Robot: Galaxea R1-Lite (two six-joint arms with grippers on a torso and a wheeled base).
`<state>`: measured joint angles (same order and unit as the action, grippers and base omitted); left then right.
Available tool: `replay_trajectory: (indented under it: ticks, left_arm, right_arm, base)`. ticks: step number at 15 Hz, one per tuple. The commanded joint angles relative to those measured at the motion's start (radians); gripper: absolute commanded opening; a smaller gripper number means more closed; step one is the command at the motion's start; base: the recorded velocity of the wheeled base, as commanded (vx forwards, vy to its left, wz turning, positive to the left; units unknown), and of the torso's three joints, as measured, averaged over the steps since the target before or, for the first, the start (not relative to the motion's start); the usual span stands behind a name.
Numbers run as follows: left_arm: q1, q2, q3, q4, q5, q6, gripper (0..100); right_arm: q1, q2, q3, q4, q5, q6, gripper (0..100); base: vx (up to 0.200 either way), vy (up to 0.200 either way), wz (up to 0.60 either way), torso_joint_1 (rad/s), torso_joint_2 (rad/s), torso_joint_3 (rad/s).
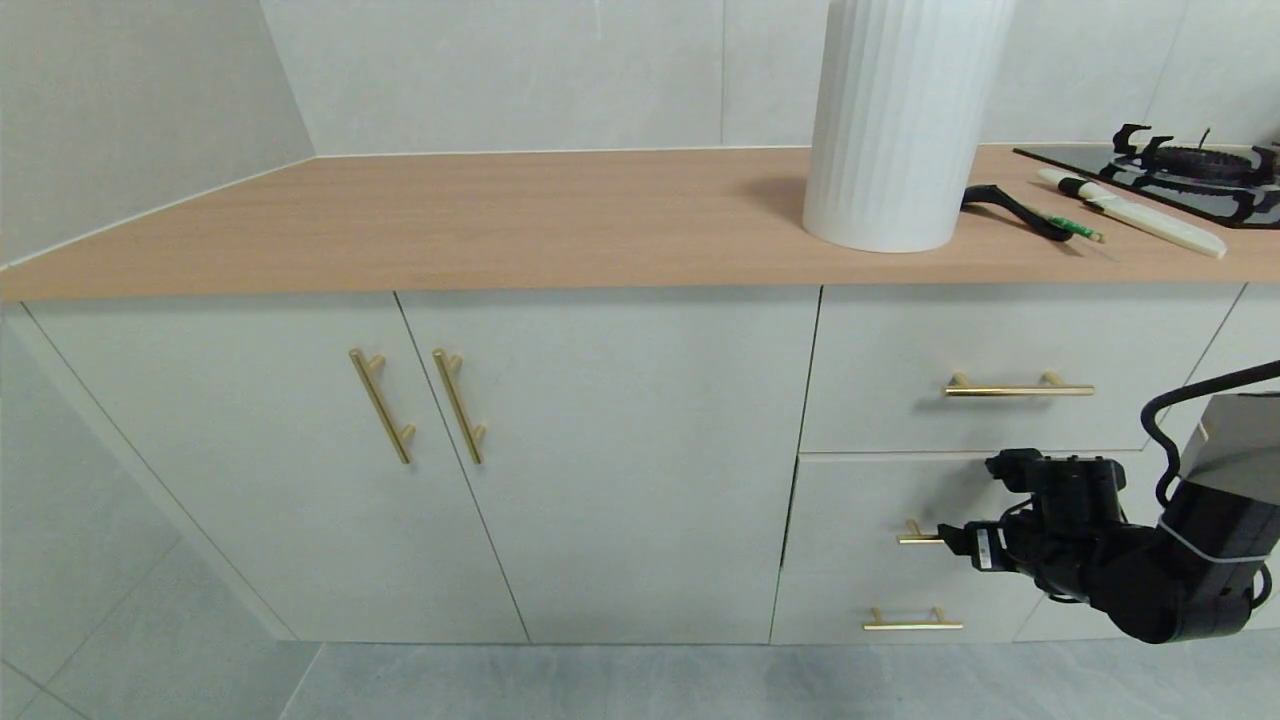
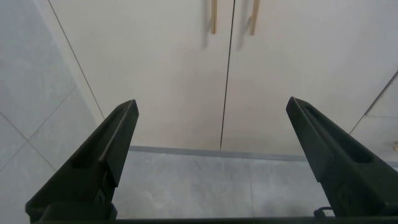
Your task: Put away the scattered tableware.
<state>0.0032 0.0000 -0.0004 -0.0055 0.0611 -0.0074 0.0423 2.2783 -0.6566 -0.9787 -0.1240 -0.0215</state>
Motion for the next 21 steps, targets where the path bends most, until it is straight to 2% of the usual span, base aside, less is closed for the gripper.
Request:
replay_trajectory:
  ticks: [1,4,6,7,9,10,14,17,21]
  left_arm:
    - [0.0,0.002,0.0,-0.001,0.0,0.0,100]
    - [0.001,0.002,0.0,-0.001,0.0,0.0,100]
    - [0.001,0.002,0.0,-0.001,0.0,0.0,100]
    - [0.0,0.002,0.0,-0.001,0.0,0.0,100]
    - [0.001,0.002,0.0,-0.001,0.0,0.0,100]
    - [0.0,0.002,0.0,-0.001,0.0,0.0,100]
    - [0.001,0.002,0.0,-0.001,0.0,0.0,100]
    - [0.001,0.002,0.0,-0.001,0.0,0.0,100]
    - [0.001,0.002,0.0,-0.001,0.0,0.0,100]
  right_arm:
    - [0.001,-0.023,0.017,0.014,0.001,-0.015,100]
    - [0.005,-0.18,0.075,0.152,0.011,-0.044,100]
    - [0.028,-0.459,0.075,0.414,0.058,-0.046,100]
    - [0.039,-0.606,0.035,0.578,0.104,-0.041,100]
    - [0.047,-0.775,-0.044,0.785,0.132,-0.038,100]
    - [0.048,-0.806,-0.092,0.847,0.132,-0.038,100]
    - [0.085,-0.665,-0.189,0.847,0.127,-0.034,100]
    - [0.11,-0.536,-0.178,0.701,0.115,-0.023,100]
    - [0.11,-0.462,-0.175,0.629,0.067,-0.018,100]
  base:
    - [0.0,0.0,0.0,0.0,0.0,0.0]
    - [0.0,0.0,0.0,0.0,0.0,0.0]
    - [0.0,0.0,0.0,0.0,0.0,0.0]
    - [0.0,0.0,0.0,0.0,0.0,0.0]
    - [0.0,0.0,0.0,0.0,0.0,0.0]
    - [0.0,0.0,0.0,0.0,0.0,0.0]
    - [0.0,0.0,0.0,0.0,0.0,0.0]
    - [0.0,0.0,0.0,0.0,0.0,0.0]
    - [0.0,0.0,0.0,0.0,0.0,0.0]
